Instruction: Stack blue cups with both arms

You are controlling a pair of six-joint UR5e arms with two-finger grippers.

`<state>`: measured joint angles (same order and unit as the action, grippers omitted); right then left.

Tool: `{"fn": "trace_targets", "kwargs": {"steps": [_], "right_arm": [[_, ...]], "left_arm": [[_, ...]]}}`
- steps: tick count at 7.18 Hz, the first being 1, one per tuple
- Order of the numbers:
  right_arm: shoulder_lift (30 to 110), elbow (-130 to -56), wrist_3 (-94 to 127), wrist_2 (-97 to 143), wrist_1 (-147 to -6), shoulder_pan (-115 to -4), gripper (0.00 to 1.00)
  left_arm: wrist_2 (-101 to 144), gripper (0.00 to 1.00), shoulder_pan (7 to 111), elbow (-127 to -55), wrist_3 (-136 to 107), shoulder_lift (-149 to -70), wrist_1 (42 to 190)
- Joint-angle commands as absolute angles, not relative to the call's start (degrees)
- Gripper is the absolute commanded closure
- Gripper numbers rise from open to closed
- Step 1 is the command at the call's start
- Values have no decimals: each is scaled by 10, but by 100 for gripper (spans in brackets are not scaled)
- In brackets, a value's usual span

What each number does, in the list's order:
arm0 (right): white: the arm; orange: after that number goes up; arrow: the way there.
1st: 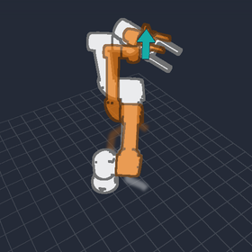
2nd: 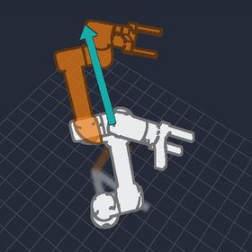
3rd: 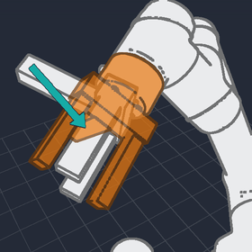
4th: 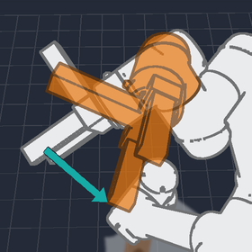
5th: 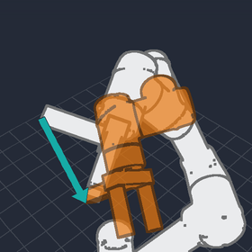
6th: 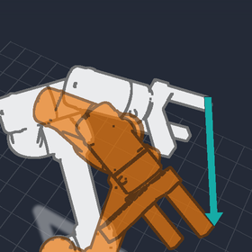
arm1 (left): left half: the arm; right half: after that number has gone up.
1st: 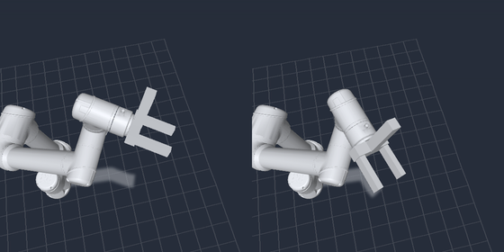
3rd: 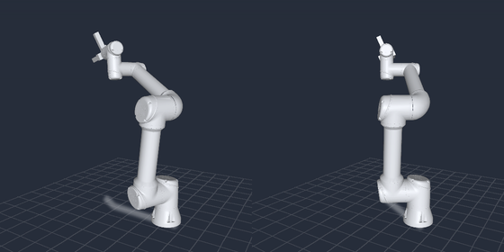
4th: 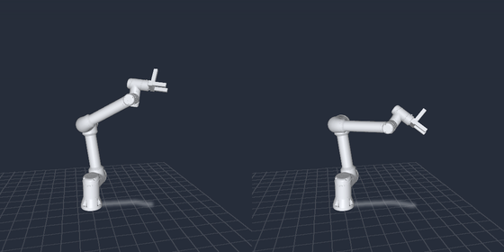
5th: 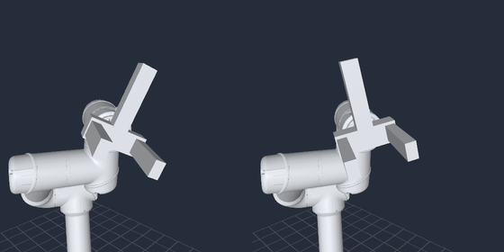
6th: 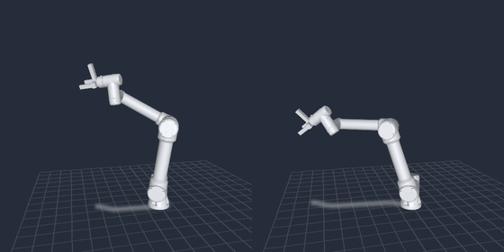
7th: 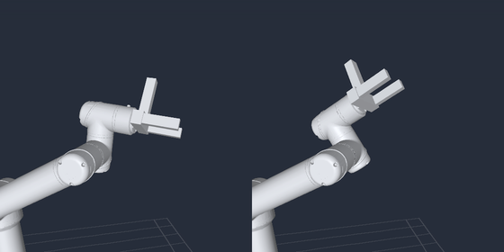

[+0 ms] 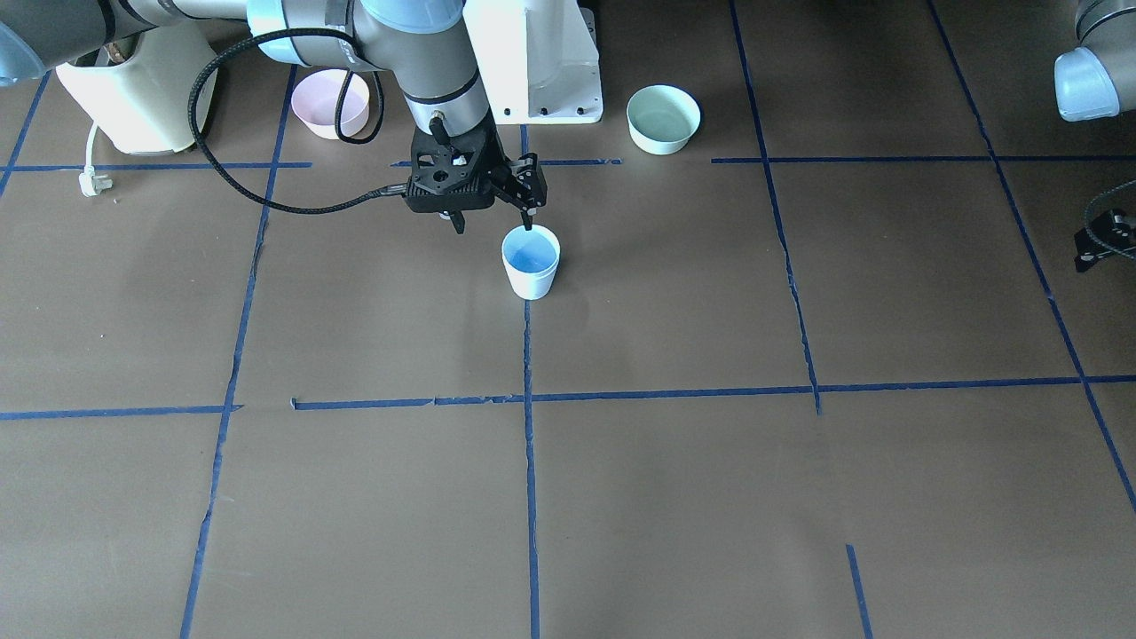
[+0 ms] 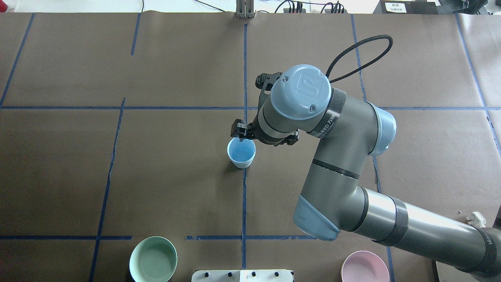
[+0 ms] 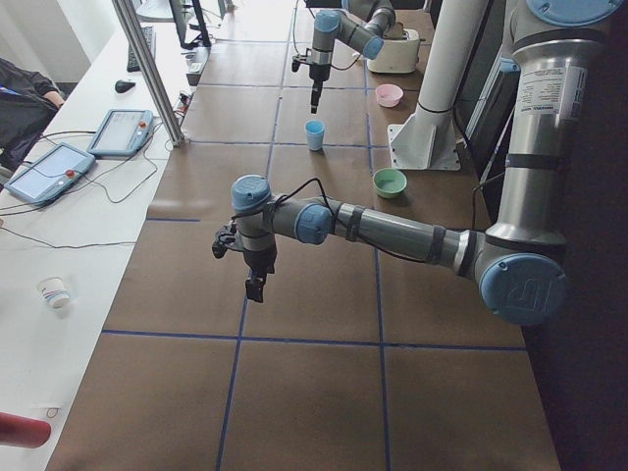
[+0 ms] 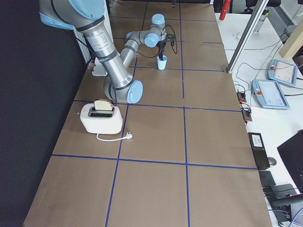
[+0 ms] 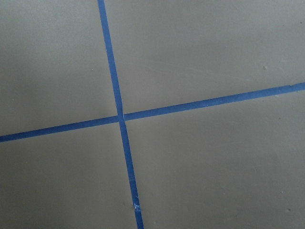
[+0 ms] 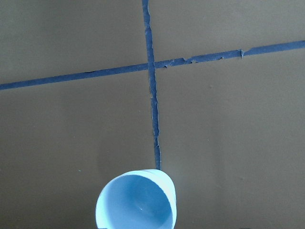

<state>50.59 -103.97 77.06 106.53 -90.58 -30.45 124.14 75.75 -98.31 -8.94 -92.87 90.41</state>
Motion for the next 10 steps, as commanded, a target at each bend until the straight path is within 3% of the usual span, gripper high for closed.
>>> {"fn": "trace_targets", "kwargs": {"steps": [1,3,8,10], "right_arm": [[578,-1096,732,1073,-906,-335,1],[638,-1125,639,1144,-906,-411,1],[834,-1123,267,1279,-898,-617,1],[885,-1082,129,1319,-898,-715,1]], "left_arm": [[1287,0,790,-946,-49,-929,904],[1350,0,865,-883,51,-932,900],[1358,0,878,-881,41,-923,888],[1358,0,878,-882,28,-922,889]]}}
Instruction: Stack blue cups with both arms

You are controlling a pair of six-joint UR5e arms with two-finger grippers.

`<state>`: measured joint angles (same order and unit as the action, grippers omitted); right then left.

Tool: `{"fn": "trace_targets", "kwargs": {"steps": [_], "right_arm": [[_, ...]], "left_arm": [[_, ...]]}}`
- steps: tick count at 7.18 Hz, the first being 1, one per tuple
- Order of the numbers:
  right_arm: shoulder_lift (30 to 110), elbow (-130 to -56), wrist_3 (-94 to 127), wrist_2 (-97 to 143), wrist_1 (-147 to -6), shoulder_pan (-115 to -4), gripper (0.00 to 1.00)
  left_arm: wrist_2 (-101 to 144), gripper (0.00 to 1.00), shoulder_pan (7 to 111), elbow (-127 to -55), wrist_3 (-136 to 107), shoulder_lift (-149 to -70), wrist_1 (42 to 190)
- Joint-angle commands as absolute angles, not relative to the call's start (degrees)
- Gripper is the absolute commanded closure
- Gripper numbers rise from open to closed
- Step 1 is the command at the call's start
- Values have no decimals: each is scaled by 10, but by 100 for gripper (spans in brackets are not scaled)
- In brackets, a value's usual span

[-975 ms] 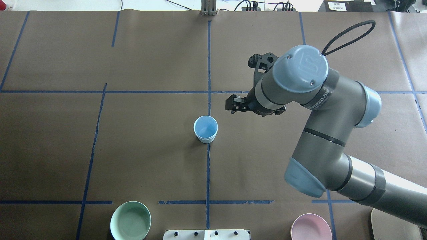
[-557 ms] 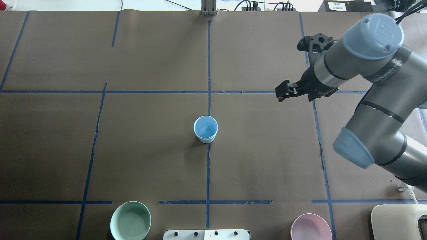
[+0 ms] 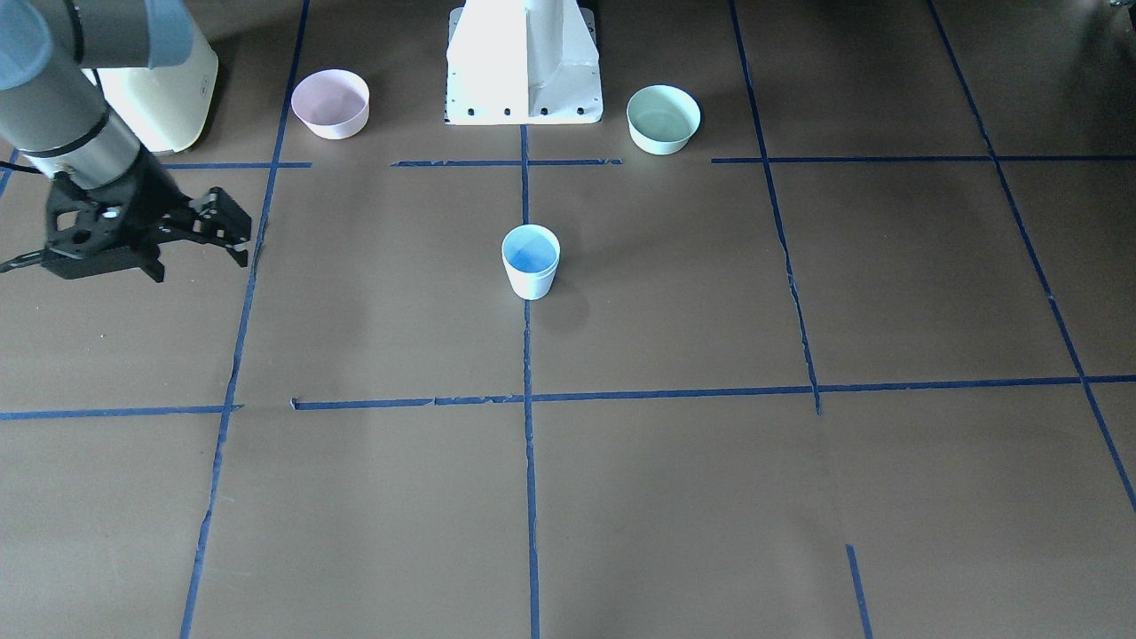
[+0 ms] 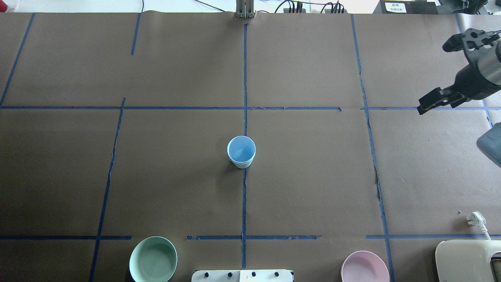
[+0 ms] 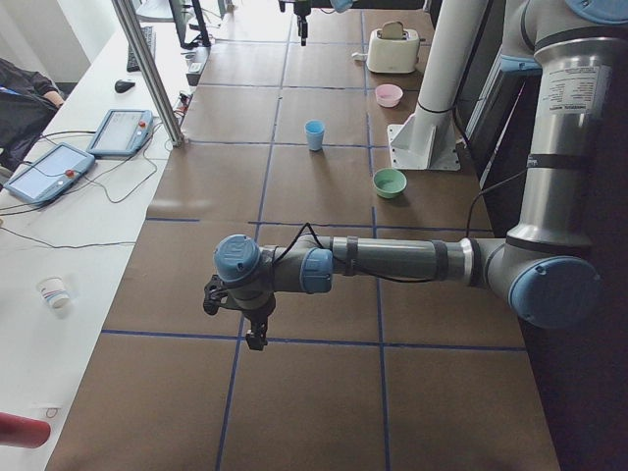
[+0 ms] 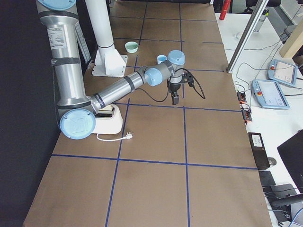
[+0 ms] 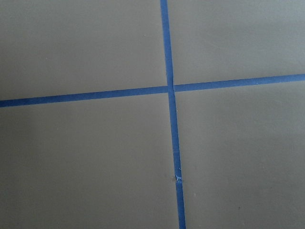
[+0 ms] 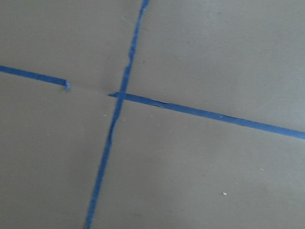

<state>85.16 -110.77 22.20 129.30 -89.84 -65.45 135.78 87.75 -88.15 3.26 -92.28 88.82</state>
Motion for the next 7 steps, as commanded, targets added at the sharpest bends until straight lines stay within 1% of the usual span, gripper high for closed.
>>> {"fn": "trace_targets", "kwargs": {"steps": [1,2,3,4,7], "right_arm": [[915,-1052,43,1332,-897,-763,1],[915,-1011,-14,1354,-898,-823,1],[915,-952,-72,1398,-897,-885,1],[911,-925,-74,1418,-897,-902,1],[927,-898,-78,1407,-896,-923,1]], "left_arm": [[1358,0,878,-882,28,-922,889],[1359,0,878,-882,28,-922,889],[1359,0,878,-882,29,-922,889],[1359,0,879,-885,29,-922,890],[1358,0,879,-881,31,-920,891]]}}
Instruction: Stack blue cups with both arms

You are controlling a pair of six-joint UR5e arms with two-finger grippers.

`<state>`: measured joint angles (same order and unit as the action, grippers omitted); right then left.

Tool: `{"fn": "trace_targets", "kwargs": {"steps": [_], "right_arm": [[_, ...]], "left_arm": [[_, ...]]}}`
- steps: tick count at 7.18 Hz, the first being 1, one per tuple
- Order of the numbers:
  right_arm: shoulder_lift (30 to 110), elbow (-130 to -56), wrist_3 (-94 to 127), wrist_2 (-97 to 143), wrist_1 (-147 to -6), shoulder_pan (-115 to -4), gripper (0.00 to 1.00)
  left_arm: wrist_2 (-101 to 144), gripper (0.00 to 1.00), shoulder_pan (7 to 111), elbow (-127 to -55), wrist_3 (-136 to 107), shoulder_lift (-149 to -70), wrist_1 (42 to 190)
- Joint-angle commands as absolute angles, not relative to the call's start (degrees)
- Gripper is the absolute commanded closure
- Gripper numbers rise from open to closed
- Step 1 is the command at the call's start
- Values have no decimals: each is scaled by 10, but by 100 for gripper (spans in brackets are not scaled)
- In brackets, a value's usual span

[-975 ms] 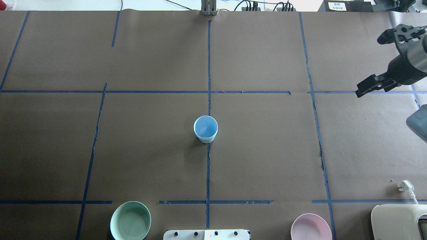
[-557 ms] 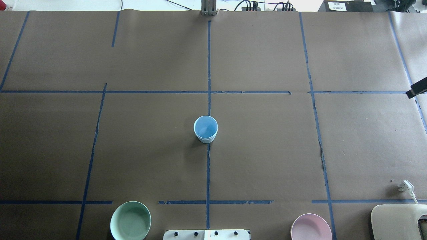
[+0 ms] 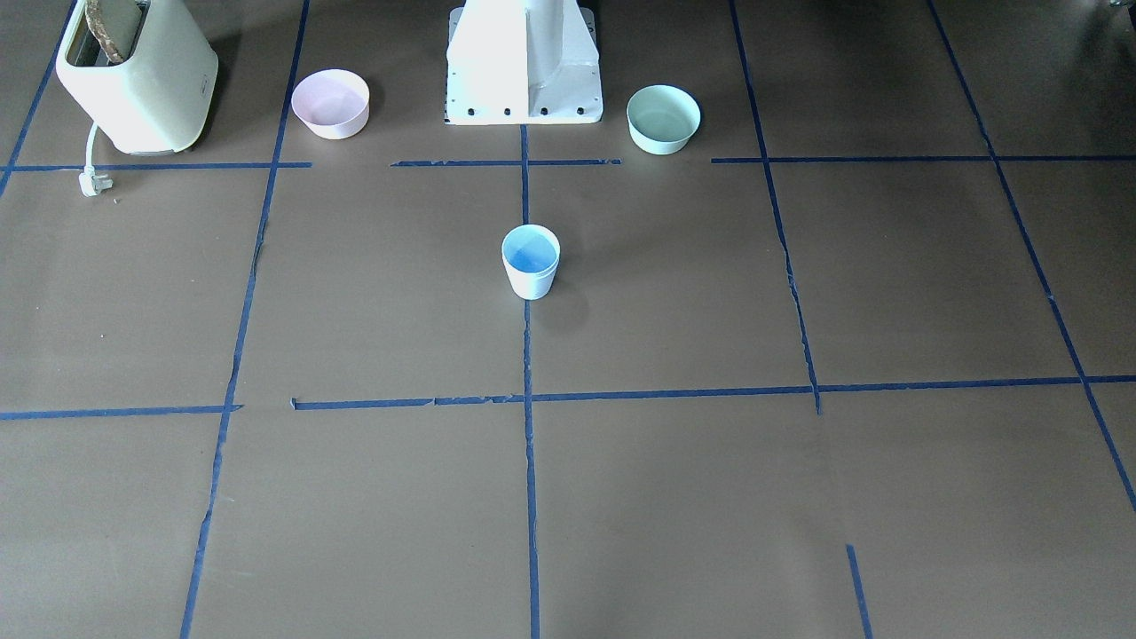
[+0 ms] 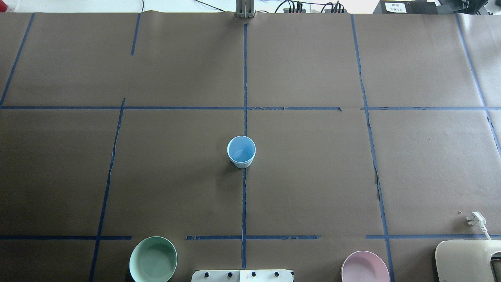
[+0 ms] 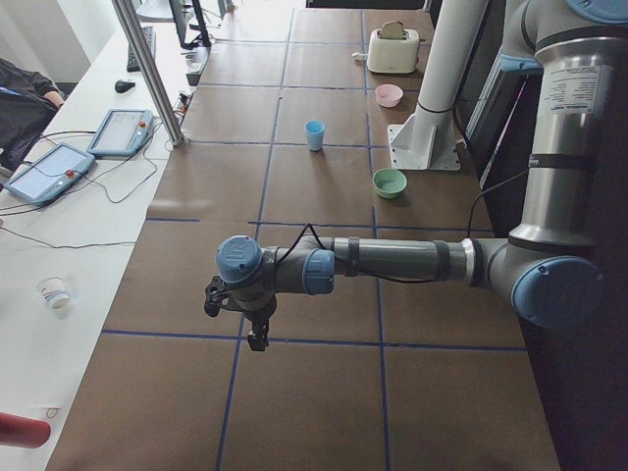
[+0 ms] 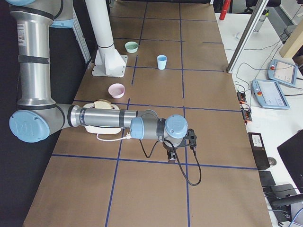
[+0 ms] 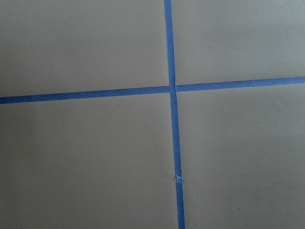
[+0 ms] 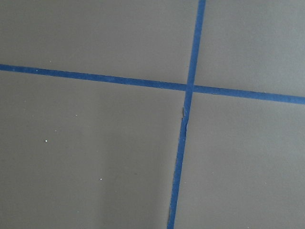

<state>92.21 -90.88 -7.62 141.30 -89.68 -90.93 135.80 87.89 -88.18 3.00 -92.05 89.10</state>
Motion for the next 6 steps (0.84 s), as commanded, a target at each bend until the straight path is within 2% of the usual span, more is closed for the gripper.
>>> {"fn": "trace_targets", "kwargs": {"steps": [1,6], "right_arm": [[930,-898,-79,1403,-896,-929,1],[933,-901,-75,1386,-896,-938,1]], "left_arm": [[1358,0,879,-881,32,-918,891],[1358,0,879,-881,33,-917,894]]}}
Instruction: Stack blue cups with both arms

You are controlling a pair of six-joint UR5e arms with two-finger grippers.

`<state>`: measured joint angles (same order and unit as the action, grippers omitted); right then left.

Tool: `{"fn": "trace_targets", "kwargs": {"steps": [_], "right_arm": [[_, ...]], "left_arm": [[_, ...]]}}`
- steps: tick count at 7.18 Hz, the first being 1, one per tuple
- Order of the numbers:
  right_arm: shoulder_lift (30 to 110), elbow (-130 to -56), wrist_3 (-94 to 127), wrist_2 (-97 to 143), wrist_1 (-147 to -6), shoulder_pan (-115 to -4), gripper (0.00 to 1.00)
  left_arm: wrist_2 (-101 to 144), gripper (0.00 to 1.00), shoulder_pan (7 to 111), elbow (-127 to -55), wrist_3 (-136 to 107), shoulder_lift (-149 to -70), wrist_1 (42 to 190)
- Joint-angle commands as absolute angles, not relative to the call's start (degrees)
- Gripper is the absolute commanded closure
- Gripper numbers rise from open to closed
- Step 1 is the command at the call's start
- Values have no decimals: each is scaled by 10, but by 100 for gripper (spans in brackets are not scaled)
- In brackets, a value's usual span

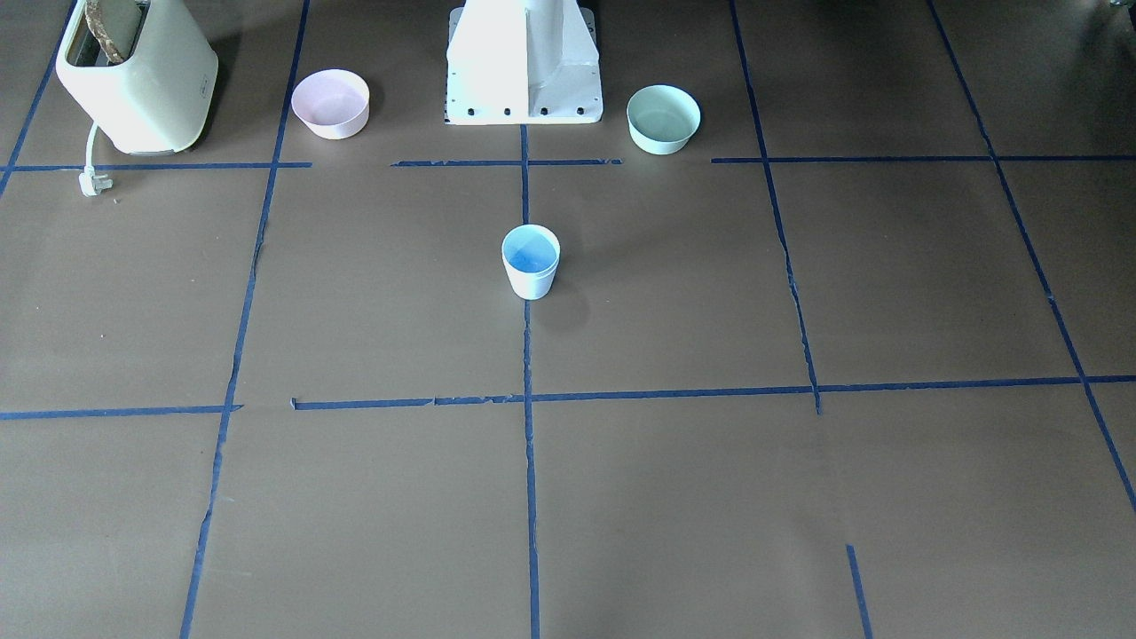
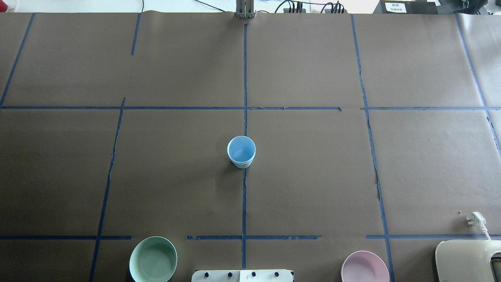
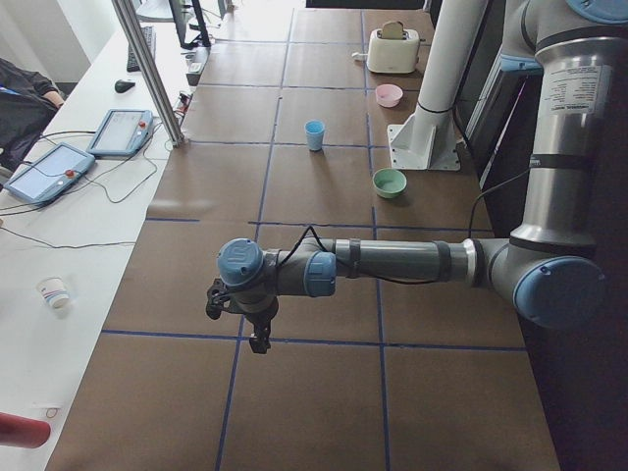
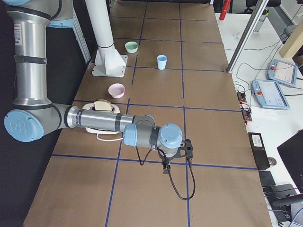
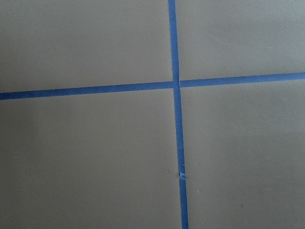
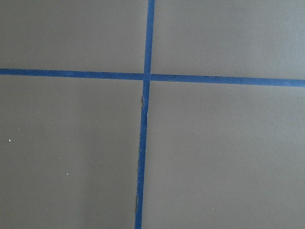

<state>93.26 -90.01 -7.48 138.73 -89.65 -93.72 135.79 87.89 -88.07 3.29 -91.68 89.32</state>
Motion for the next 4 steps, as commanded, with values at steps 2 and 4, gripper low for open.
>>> {"fn": "trace_targets", "kwargs": {"steps": [2,4], "right_arm": [[933,-901,-75,1385,-896,-938,1],[933,-900,-69,1385,-896,-938,1]], "left_arm": [[1357,0,879,-881,34,-917,895],[1353,0,898,-881,34,-917,895]]}}
